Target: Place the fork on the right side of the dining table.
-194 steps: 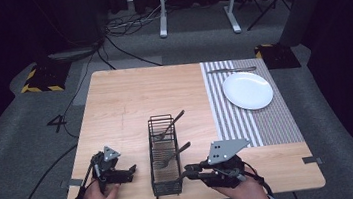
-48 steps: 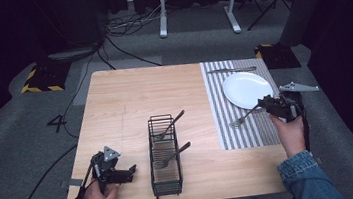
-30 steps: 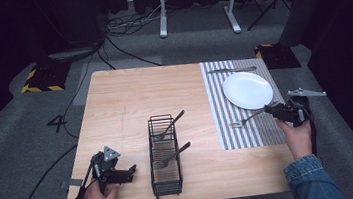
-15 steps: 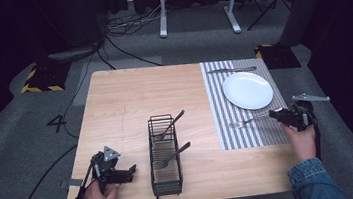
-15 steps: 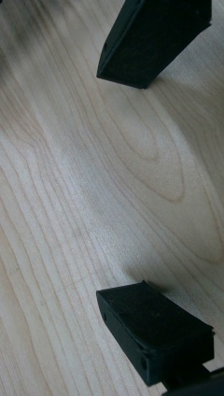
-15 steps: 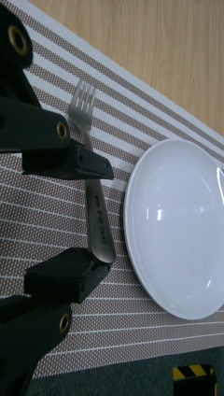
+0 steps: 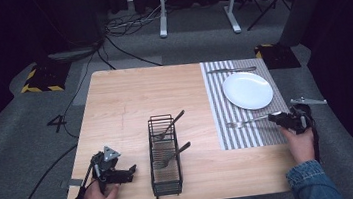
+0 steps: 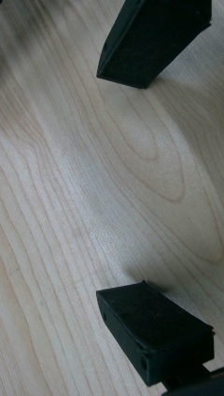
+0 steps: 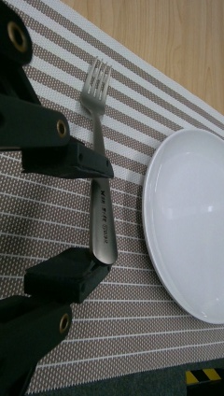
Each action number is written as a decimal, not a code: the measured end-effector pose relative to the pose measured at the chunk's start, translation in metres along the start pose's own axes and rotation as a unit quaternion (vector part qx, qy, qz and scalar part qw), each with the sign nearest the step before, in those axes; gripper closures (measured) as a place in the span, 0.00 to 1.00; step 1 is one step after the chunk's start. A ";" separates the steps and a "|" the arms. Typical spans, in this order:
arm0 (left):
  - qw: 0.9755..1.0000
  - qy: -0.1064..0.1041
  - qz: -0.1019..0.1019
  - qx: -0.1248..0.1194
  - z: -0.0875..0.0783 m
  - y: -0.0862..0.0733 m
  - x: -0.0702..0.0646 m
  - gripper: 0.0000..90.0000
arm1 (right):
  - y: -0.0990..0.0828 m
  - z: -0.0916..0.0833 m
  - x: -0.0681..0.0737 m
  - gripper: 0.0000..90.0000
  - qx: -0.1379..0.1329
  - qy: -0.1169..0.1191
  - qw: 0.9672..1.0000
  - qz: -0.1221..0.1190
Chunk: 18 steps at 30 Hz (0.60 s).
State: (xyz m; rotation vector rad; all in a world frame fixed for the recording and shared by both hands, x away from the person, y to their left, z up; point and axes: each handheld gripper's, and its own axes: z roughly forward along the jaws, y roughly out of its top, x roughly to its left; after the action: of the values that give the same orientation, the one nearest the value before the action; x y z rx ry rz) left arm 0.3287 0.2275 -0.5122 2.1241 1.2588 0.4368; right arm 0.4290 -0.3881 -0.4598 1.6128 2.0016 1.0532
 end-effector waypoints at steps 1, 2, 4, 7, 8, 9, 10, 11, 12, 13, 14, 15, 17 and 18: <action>1.000 0.000 0.000 0.000 0.000 0.000 0.000 0.00 | 0.000 0.001 0.000 0.59 0.004 0.001 1.000 0.001; 1.000 0.000 0.000 0.000 0.000 0.000 0.000 0.00 | 0.000 0.002 0.000 0.59 0.005 0.002 1.000 0.003; 1.000 0.000 0.000 0.000 0.000 0.000 0.000 0.00 | -0.001 0.003 0.000 0.59 0.009 0.002 1.000 0.002; 1.000 0.000 0.000 0.000 0.000 0.000 0.000 0.00 | -0.001 0.004 -0.001 0.59 0.014 0.002 1.000 0.006; 1.000 0.000 0.000 0.000 0.000 0.000 0.000 0.00 | -0.001 0.004 -0.002 0.59 0.015 0.002 1.000 0.007; 1.000 0.000 0.000 0.000 0.000 0.000 0.000 0.00 | -0.001 0.005 -0.002 0.59 0.017 0.002 1.000 0.008; 1.000 0.000 0.000 0.000 0.000 0.000 0.000 0.00 | -0.002 0.005 -0.002 0.59 0.019 0.001 1.000 0.009; 1.000 0.000 0.000 0.000 0.000 0.000 0.000 0.00 | -0.002 0.005 -0.003 0.59 0.021 0.002 1.000 0.011; 1.000 0.000 0.000 0.000 0.000 0.000 0.000 0.00 | -0.002 0.005 -0.003 0.59 0.021 0.002 1.000 0.011; 1.000 0.000 0.000 0.000 0.000 0.000 0.000 0.00 | -0.003 0.005 -0.004 0.59 0.022 0.002 1.000 0.014; 1.000 0.000 0.000 0.000 0.000 0.000 0.000 0.00 | -0.003 0.005 -0.004 0.59 0.022 0.002 1.000 0.014; 1.000 0.000 0.000 0.000 0.000 0.000 0.000 0.00 | -0.004 0.005 -0.004 0.59 0.021 0.001 1.000 0.013; 1.000 0.000 0.000 0.000 0.000 0.000 0.000 0.00 | -0.006 0.007 -0.006 0.58 0.027 -0.001 0.999 0.018; 1.000 0.000 0.000 0.000 0.000 0.000 0.000 0.00 | -0.006 0.007 -0.006 0.58 0.027 -0.001 0.999 0.018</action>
State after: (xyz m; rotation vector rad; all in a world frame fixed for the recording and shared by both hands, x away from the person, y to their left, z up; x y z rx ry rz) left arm 0.3287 0.2275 -0.5122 2.1238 1.2585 0.4361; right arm 0.4309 -0.3920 -0.4698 1.6833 2.0231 1.0188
